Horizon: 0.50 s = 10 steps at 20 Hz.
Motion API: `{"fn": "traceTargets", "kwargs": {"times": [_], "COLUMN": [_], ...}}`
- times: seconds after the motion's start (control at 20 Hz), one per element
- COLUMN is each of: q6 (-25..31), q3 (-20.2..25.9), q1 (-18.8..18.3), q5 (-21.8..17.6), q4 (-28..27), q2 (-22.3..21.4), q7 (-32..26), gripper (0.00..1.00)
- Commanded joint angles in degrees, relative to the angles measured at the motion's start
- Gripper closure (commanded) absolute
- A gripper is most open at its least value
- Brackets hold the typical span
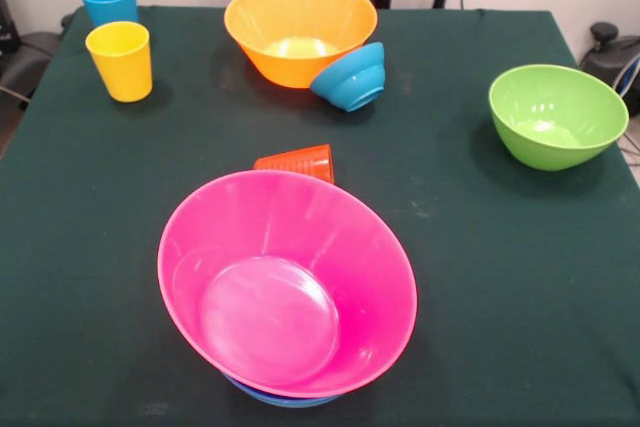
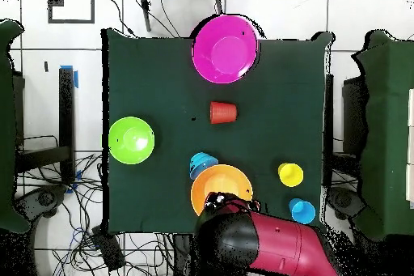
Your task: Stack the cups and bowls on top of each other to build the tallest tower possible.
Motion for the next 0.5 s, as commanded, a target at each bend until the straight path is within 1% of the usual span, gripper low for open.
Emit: {"fn": "traceTargets", "kwargs": {"times": [0.05, 0.15, 0.25, 0.35, 0.45, 0.5], "q6": [-6.85, -7.98, -8.55, -10.45, -10.81, -11.08], "q3": [0.55, -0.41, -0.76, 0.57, 1.56, 1.62], "q1": [-1.41, -1.05, -0.86, -1.91, -2.72, -2.93], "q5": [-7.73, -10.24, -11.42, -11.51, -10.14, -9.92], "q4": [6.19, 5.66, 5.09, 5.04, 5.47, 5.06], "q2": [8.66, 10.05, 10.86, 12.01, 12.6, 14.06], "q7": [-0.71, 0.93, 1.74, 0.4, 0.46, 1.08], "gripper": [0.0, 0.0, 0.0, 0.0, 0.0, 0.0]}}
